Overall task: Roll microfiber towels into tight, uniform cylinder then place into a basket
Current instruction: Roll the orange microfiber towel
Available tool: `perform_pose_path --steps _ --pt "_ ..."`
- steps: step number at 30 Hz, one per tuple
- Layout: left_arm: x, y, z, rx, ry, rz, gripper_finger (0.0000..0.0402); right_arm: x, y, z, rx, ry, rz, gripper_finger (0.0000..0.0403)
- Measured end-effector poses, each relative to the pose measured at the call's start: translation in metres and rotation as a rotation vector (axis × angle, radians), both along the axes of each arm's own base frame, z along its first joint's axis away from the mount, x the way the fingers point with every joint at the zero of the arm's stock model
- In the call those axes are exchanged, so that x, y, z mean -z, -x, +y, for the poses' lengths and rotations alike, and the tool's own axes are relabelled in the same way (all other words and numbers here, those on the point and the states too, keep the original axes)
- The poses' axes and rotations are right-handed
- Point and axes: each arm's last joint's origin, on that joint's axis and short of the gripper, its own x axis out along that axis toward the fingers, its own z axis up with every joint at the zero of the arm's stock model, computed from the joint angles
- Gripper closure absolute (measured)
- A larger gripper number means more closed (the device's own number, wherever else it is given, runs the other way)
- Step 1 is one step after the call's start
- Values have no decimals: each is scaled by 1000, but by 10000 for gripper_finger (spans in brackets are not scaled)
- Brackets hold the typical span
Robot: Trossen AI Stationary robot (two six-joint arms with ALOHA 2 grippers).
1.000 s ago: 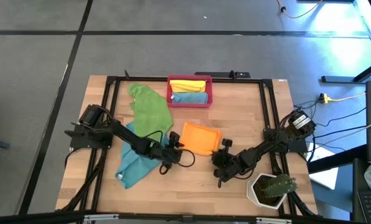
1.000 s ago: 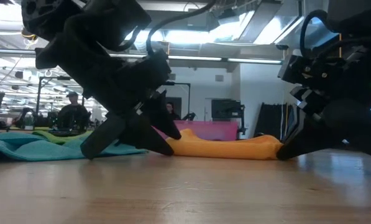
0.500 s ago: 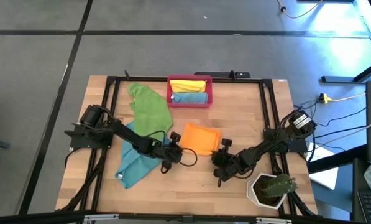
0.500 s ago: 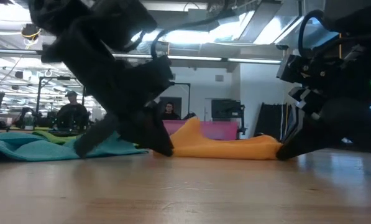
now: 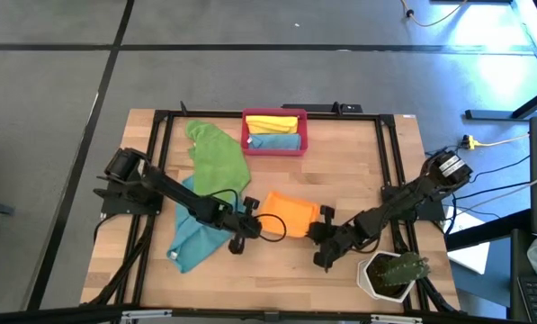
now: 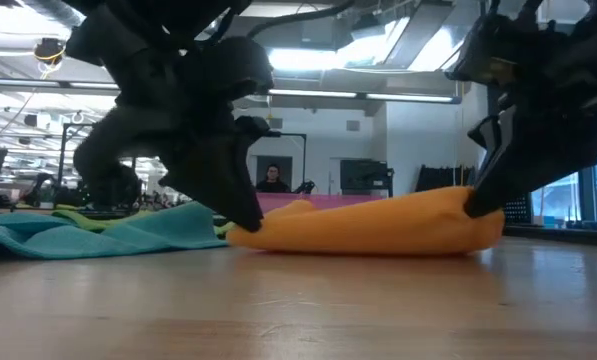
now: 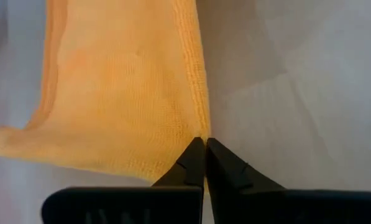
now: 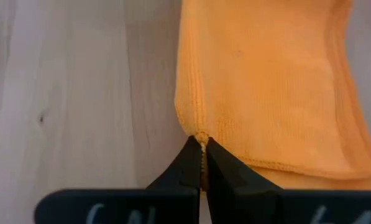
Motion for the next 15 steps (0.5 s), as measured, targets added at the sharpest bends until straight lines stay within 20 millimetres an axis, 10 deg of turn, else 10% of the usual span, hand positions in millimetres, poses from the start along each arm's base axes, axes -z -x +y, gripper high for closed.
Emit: perform_pose_path --steps 15 --pt "-23 -1 6 -14 319 -20 401 18 10 -14 -12 -223 -148 395"
